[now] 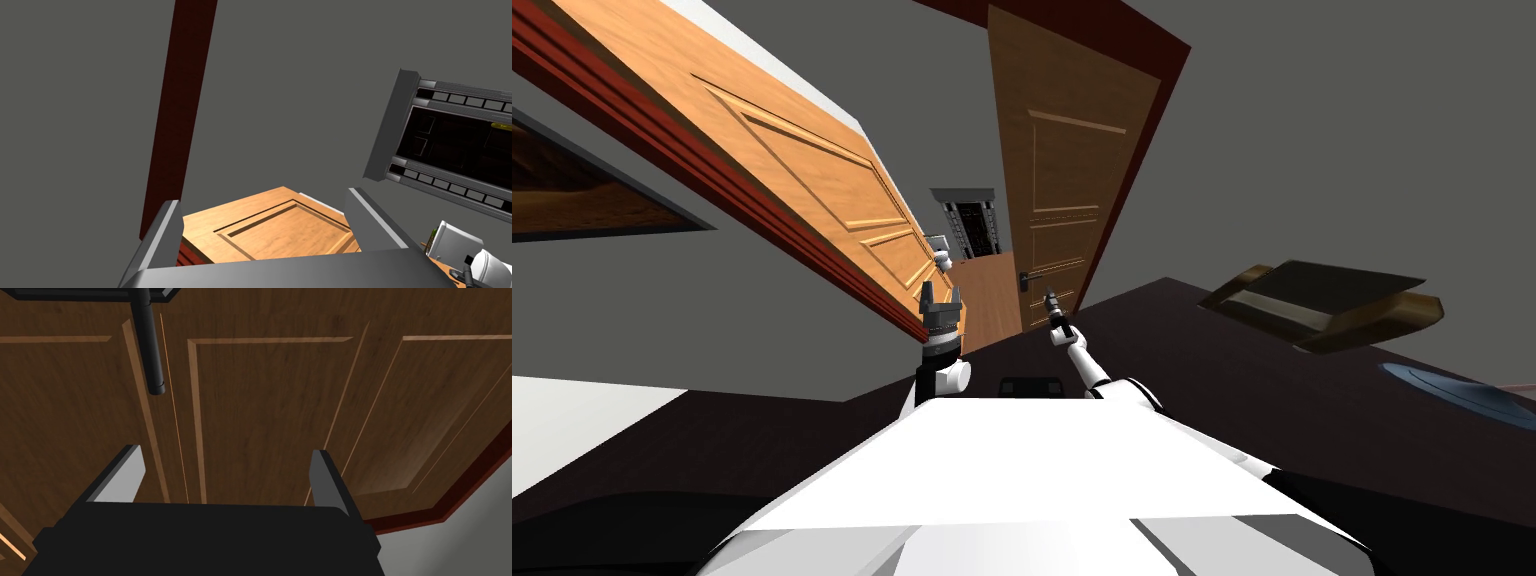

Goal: Push the door open

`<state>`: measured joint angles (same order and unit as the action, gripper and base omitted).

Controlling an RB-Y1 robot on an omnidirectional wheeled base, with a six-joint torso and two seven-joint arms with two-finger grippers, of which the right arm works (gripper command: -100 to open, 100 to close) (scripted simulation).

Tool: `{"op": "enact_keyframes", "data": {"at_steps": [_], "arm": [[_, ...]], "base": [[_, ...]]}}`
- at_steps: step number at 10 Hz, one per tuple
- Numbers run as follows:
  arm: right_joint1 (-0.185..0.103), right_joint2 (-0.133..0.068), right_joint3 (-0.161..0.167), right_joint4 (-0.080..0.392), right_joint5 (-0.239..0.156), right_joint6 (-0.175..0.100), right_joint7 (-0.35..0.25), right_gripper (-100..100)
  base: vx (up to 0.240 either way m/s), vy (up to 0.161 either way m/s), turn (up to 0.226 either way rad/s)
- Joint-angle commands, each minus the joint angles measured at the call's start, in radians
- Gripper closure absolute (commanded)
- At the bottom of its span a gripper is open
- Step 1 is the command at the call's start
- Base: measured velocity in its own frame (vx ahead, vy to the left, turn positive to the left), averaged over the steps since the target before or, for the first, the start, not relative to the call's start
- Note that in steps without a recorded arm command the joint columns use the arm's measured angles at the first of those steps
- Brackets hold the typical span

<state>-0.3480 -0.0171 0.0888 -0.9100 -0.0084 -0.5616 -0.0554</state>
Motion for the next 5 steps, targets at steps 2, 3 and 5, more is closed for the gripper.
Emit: {"op": "enact_keyframes", "data": {"at_steps": [2, 3, 5], "arm": [[-0.041, 0.006, 0.003, 0.064, -0.005, -0.001, 0.000, -100], [-0.041, 0.006, 0.003, 0.075, -0.005, -0.001, 0.000, -100], [-0.091, 0.014, 0.008, 0.145, -0.010, 0.002, 0.001, -100]], "base": [[0.043, -0.031, 0.033], [0.044, -0.031, 0.024], [0.062, -0.058, 0.055]]}}
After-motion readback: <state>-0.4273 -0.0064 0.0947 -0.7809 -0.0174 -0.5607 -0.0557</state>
